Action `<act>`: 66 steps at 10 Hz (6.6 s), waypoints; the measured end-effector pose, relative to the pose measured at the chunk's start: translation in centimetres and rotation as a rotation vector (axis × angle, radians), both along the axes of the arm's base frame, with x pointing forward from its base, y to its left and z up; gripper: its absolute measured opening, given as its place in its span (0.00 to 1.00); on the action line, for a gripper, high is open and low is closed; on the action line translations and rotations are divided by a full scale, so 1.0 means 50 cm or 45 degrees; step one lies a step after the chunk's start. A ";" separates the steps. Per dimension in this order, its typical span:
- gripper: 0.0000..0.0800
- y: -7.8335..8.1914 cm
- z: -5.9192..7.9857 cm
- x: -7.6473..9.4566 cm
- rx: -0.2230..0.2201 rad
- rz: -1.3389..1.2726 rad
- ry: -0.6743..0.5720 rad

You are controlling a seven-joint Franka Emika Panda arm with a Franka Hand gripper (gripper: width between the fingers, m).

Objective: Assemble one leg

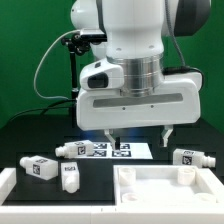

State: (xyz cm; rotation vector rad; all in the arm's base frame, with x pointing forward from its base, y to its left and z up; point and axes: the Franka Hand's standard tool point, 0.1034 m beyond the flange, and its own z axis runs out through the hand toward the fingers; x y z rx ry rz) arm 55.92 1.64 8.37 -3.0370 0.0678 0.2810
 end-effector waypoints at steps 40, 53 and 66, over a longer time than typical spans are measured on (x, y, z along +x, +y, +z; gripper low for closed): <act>0.35 0.102 -0.121 -0.275 0.189 2.749 -0.220; 0.75 0.116 -0.146 -0.315 0.340 3.530 -0.108; 0.81 0.133 -0.064 -0.216 -0.015 1.989 -0.213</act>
Offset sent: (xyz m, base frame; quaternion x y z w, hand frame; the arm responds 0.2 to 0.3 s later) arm -0.0520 0.0516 0.0054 -0.0185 0.0055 -0.1619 0.9866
